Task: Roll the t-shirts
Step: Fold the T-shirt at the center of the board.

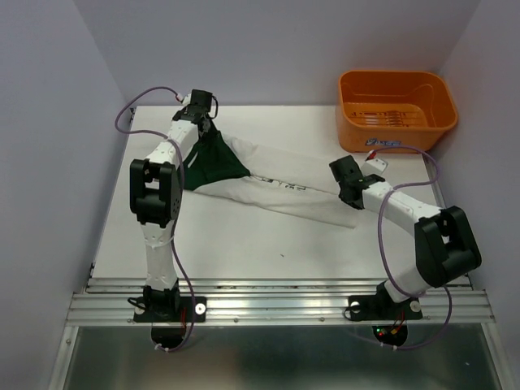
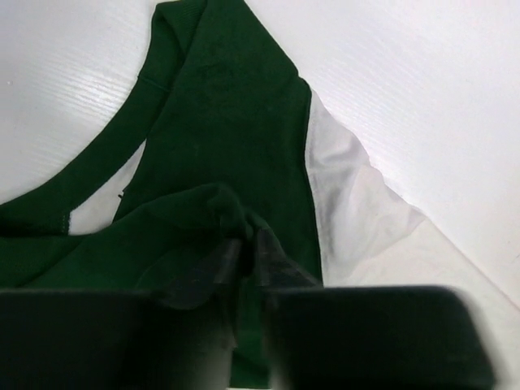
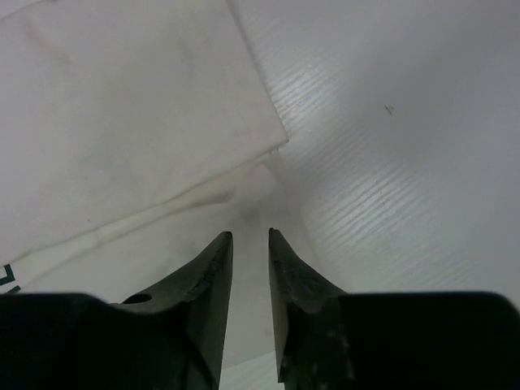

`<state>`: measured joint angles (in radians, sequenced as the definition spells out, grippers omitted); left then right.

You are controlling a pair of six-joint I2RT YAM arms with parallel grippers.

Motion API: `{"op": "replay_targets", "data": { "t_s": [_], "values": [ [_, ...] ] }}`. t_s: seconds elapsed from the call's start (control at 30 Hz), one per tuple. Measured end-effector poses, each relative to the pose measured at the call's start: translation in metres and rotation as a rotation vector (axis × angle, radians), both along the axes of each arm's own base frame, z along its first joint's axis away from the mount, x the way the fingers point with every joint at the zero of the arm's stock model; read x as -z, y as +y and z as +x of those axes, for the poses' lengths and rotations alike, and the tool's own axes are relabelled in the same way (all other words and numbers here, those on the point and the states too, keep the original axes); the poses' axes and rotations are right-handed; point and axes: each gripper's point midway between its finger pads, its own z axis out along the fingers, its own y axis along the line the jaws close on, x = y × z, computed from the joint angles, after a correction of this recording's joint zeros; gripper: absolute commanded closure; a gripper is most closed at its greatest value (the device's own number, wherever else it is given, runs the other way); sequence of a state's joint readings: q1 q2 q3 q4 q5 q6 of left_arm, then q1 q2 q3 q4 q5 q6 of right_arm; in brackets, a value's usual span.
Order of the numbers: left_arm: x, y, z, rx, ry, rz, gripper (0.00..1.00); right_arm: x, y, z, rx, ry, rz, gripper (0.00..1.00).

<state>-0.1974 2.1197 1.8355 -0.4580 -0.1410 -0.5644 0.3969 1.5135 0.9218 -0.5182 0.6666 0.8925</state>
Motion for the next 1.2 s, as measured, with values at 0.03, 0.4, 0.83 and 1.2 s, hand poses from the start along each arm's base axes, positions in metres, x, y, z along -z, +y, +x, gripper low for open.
{"op": "replay_targets", "data": {
  "t_s": [0.03,0.4,0.83,1.2],
  "values": [
    [0.000,0.000,0.001,-0.005,0.002,0.000,0.42,-0.001,0.000,0.002,0.000,-0.006,0.001,0.54],
    [-0.022,0.008,0.011,-0.022,-0.046,0.042,0.18,-0.035,0.005,0.001,-0.076,-0.064,0.047,0.42],
    [-0.049,0.100,-0.091,-0.164,-0.035,0.007,0.39,0.004,0.044,-0.059,-0.230,0.066,0.317,0.45],
    [0.062,0.097,-0.141,-0.187,0.197,-0.095,0.21,0.017,0.072,-0.047,-0.278,0.115,0.395,0.37]
  ]
}}
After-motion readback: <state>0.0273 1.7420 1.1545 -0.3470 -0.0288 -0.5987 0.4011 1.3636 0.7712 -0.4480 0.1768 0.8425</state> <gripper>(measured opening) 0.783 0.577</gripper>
